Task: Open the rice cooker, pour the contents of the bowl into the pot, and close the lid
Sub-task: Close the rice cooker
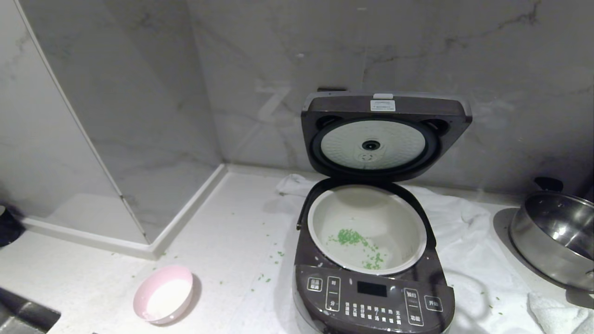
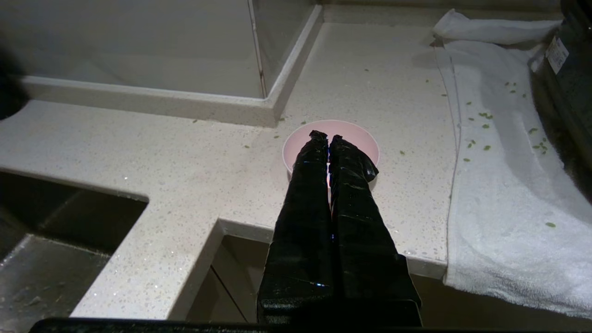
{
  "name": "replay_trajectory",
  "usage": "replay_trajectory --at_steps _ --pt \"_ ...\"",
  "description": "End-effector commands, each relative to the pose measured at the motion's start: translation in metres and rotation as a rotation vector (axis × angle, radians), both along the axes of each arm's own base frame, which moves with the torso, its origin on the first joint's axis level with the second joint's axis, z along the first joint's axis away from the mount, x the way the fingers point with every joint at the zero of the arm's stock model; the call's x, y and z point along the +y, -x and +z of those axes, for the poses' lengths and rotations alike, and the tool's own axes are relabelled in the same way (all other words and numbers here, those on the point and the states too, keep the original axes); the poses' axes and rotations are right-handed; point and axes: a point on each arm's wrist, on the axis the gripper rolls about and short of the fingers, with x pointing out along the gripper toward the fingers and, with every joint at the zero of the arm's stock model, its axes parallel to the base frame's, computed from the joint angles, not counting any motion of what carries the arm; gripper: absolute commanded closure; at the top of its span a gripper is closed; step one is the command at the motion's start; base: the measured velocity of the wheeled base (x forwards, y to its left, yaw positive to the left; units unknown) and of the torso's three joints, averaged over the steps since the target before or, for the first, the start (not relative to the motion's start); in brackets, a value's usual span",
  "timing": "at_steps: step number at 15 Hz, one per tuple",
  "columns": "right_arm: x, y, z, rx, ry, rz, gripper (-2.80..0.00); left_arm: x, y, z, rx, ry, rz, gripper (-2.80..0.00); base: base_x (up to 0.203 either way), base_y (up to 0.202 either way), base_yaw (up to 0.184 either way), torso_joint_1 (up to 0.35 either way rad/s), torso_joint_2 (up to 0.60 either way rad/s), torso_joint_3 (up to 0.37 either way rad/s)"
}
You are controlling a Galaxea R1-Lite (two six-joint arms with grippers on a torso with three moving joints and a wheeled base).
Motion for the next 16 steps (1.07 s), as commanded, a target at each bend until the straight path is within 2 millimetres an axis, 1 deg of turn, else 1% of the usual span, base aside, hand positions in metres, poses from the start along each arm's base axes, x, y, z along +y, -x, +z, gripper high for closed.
replay_trajectory --at_steps 1,3,4,5,7,10,12,14,16 --pt "0.028 -0.092 -0.026 0.199 0.028 0.064 0.0 0.0 0.0 -0.001 0.006 0.001 -0.001 0.0 0.0 0.0 0.0 0.0 0.0 0.0" --pt "0.053 -0.125 -0.042 0.278 0.049 0.122 0.0 0.0 0.0 -0.001 0.005 0.004 -0.002 0.0 0.0 0.0 0.0 0.0 0.0 0.0" --pt "0.067 -0.136 -0.048 0.311 0.059 0.142 0.0 0.0 0.0 -0.001 0.005 0.004 -0.002 0.0 0.0 0.0 0.0 0.0 0.0 0.0" --pt "0.079 -0.144 -0.056 0.345 0.07 0.159 0.0 0.0 0.0 -0.001 0.005 0.004 0.0 0.0 0.0 0.0 0.0 0.0 0.0 0.0" --pt "0.094 -0.154 -0.067 0.386 0.085 0.179 0.0 0.0 0.0 -0.001 0.005 0.004 0.0 0.0 0.0 0.0 0.0 0.0 0.0 0.0" --pt "0.098 -0.155 -0.074 0.419 0.07 0.173 0.0 0.0 0.0 -0.001 0.005 0.004 0.0 0.0 0.0 0.0 0.0 0.0 0.0 0.0" --pt "0.096 -0.149 -0.074 0.446 0.035 0.173 0.0 0.0 0.0 -0.001 0.006 0.004 -0.002 0.0 0.0 0.0 0.0 0.0 0.0 0.0" --pt "0.091 -0.132 -0.074 0.488 0.03 0.178 0.0 0.0 0.0 -0.001 0.006 0.005 0.0 0.0 0.0 0.0 0.0 0.0 0.0 0.0" --pt "0.092 -0.108 -0.074 0.52 -0.003 0.207 0.0 0.0 0.0 -0.001 0.006 0.015 -0.001 0.0 0.0 0.0 0.0 0.0 0.0 0.0"
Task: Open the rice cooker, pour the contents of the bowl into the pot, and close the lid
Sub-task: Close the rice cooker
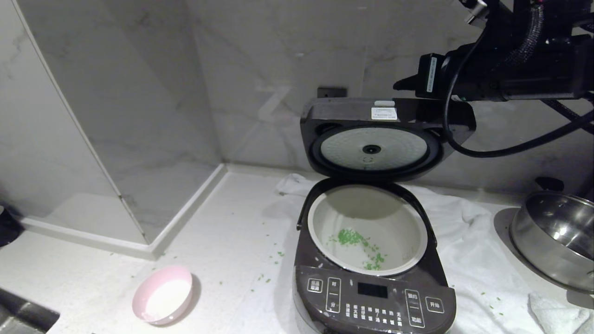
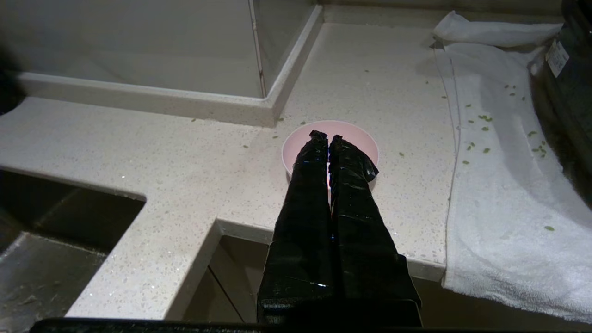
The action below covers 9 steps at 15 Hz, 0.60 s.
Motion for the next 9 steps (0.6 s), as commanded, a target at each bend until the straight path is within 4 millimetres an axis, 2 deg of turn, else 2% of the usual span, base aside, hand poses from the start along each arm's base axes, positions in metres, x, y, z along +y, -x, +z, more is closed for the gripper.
replay_trajectory --at_steps 1,5,9 --pt "-0.003 0.039 0.008 0.005 -0.04 0.033 0.0 0.0 0.0 0.0 -0.002 0.001 -0.001 0.0 0.0 0.0 0.0 0.0 0.0 0.0" --pt "-0.003 0.087 0.002 0.067 -0.111 0.091 0.0 0.0 0.0 0.0 -0.005 0.005 -0.001 0.0 0.0 0.0 0.0 0.0 0.0 0.0" --pt "-0.009 0.112 -0.021 0.17 -0.149 0.096 0.0 0.0 0.0 0.0 -0.003 0.006 -0.001 0.0 0.0 0.0 0.0 0.0 0.0 0.0"
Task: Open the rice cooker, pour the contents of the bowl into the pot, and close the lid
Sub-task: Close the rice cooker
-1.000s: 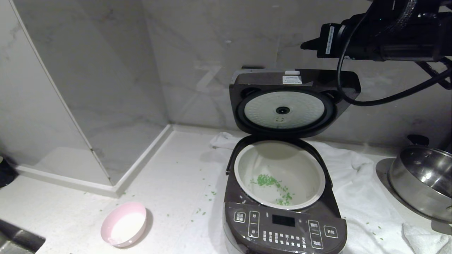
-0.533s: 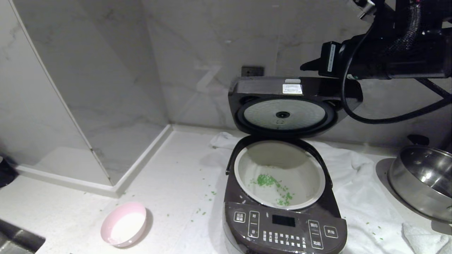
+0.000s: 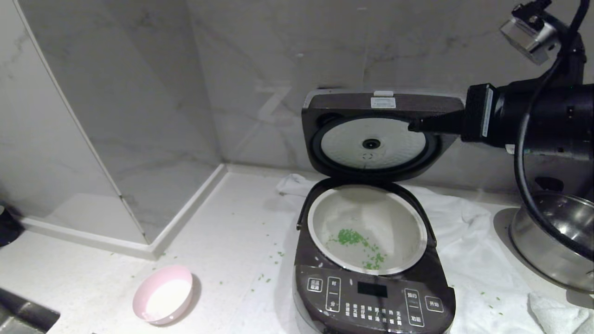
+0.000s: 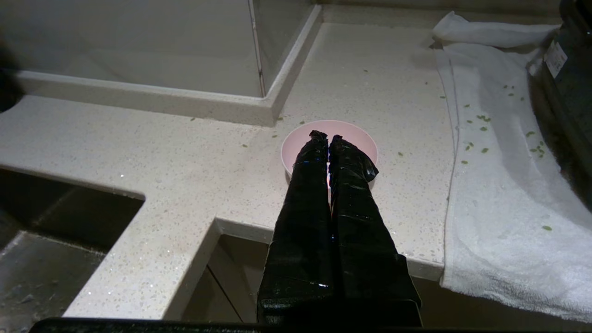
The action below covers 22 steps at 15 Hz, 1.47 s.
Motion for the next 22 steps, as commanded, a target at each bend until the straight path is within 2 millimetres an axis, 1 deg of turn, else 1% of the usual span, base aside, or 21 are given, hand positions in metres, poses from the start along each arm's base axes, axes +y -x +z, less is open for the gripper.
replay_trajectory --at_steps 1,2,3,5,7,8,9,10,12,13,14,16,17,18,19,22 --pt "-0.01 0.021 -0.007 0.017 -0.009 0.005 0.0 0.0 0.0 0.0 -0.003 0.0 0.0 0.0 0.0 0.0 0.0 0.0 0.0 0.0" --pt "-0.012 0.024 -0.008 0.021 -0.015 0.001 0.0 0.0 0.0 0.0 -0.002 -0.001 0.0 0.0 0.0 0.0 0.0 0.0 0.0 0.0" --pt "-0.014 0.028 -0.004 0.004 -0.026 0.001 0.0 0.0 0.0 0.0 -0.002 -0.001 0.0 0.0 0.0 0.0 0.0 0.0 0.0 0.0" --pt "-0.016 0.032 0.017 -0.067 -0.058 0.002 0.0 0.0 0.0 0.0 -0.001 -0.001 0.0 0.0 0.0 0.0 0.0 0.0 0.0 0.0" --pt "-0.016 0.03 0.043 -0.157 -0.075 -0.001 0.0 0.0 0.0 0.0 -0.001 0.0 -0.002 0.0 0.0 0.0 0.0 0.0 0.0 0.0" --pt "-0.015 0.024 0.055 -0.197 -0.072 -0.013 0.0 0.0 0.0 0.0 -0.002 0.001 -0.002 0.0 0.0 0.0 0.0 0.0 0.0 0.0" --pt "-0.011 0.01 0.062 -0.214 -0.053 -0.037 0.0 0.0 0.0 0.0 -0.002 0.001 -0.002 0.0 0.0 0.0 0.0 0.0 0.0 0.0" --pt "-0.009 -0.009 0.063 -0.216 -0.026 -0.071 0.0 0.0 0.0 0.0 -0.003 0.001 0.0 0.0 0.0 0.0 0.0 0.0 0.0 0.0" --pt "-0.01 -0.054 0.053 -0.19 0.034 -0.144 0.0 0.0 0.0 0.0 -0.001 0.005 0.0 0.0 0.0 0.0 0.0 0.0 0.0 0.0" --pt "-0.014 -0.079 0.046 -0.173 0.059 -0.183 0.0 0.0 0.0 0.0 -0.003 0.004 0.0 0.0 0.0 0.0 0.0 0.0 0.0 0.0" --pt "-0.018 -0.1 0.04 -0.16 0.074 -0.214 0.0 0.0 0.0 0.0 -0.001 0.005 0.0 0.0 0.0 0.0 0.0 0.0 0.0 0.0" --pt "-0.023 -0.136 0.023 -0.118 0.104 -0.255 0.0 0.0 0.0 0.0 -0.002 0.004 0.001 0.0 0.0 0.0 0.0 0.0 0.0 0.0" --pt "-0.023 -0.147 0.014 -0.096 0.116 -0.261 0.0 0.0 0.0 0.0 -0.003 0.005 0.0 0.0 0.0 0.0 0.0 0.0 0.0 0.0" --pt "-0.02 -0.151 0.009 -0.084 0.123 -0.255 0.0 0.0 0.0 0.0 -0.003 0.005 0.002 0.0 0.0 0.0 0.0 0.0 0.0 0.0" --pt "-0.015 -0.15 0.008 -0.082 0.123 -0.24 0.0 0.0 0.0 0.0 -0.001 0.005 0.003 0.0 0.0 0.0 0.0 0.0 0.0 0.0" --pt "-0.002 -0.14 0.013 -0.09 0.117 -0.198 0.0 0.0 0.0 0.0 -0.001 0.005 0.002 0.0 0.0 0.0 0.0 0.0 0.0 0.0"
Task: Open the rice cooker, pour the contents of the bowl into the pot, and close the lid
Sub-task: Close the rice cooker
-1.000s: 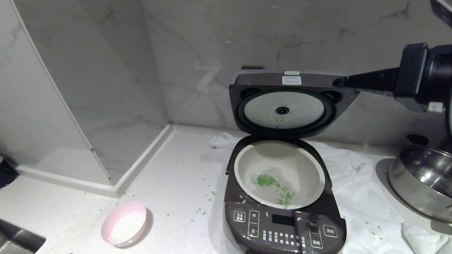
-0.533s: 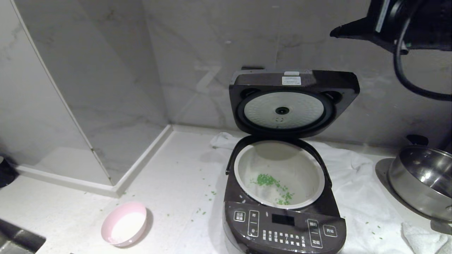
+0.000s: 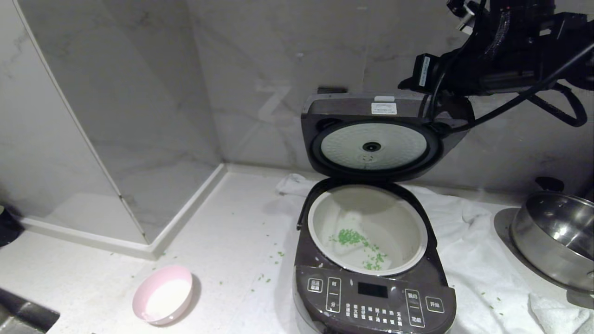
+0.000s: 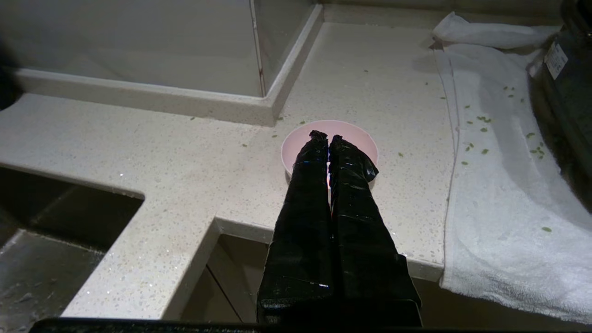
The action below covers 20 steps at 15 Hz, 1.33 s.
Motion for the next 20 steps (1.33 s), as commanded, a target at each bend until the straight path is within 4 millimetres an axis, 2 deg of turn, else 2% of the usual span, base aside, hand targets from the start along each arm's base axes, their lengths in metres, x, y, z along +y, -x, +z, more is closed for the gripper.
replay_trajectory --at_steps 1,5,8,10,14,18,20 --pt "0.01 0.009 0.002 0.011 -0.001 0.033 0.0 0.0 0.0 0.0 -0.001 0.0 -0.001 0.0 0.0 0.0 0.0 0.0 0.0 0.0" --pt "0.015 0.051 0.015 0.03 -0.026 0.083 0.0 0.0 0.0 0.0 0.0 0.004 0.001 0.0 0.0 0.0 0.0 0.0 0.0 0.0" --pt "0.009 0.082 0.009 0.089 -0.067 0.086 0.0 0.0 0.0 0.0 -0.002 0.009 0.001 0.0 0.0 0.0 0.0 0.0 0.0 0.0" --pt "0.003 0.096 -0.003 0.14 -0.08 0.078 0.0 0.0 0.0 0.0 -0.002 0.011 0.002 0.0 0.0 0.0 0.0 0.0 0.0 0.0" --pt "-0.005 0.106 -0.026 0.217 -0.111 0.064 0.0 0.0 0.0 0.0 -0.003 0.011 0.004 0.0 0.0 0.0 0.0 0.0 0.0 0.0" --pt "-0.007 0.104 -0.055 0.258 -0.116 0.066 0.0 0.0 0.0 0.0 -0.003 0.012 0.004 0.0 0.0 0.0 0.0 0.0 0.0 0.0" --pt "-0.006 0.107 -0.057 0.263 -0.14 0.07 0.0 0.0 0.0 0.0 -0.003 0.012 0.004 0.0 0.0 0.0 0.0 0.0 0.0 0.0"
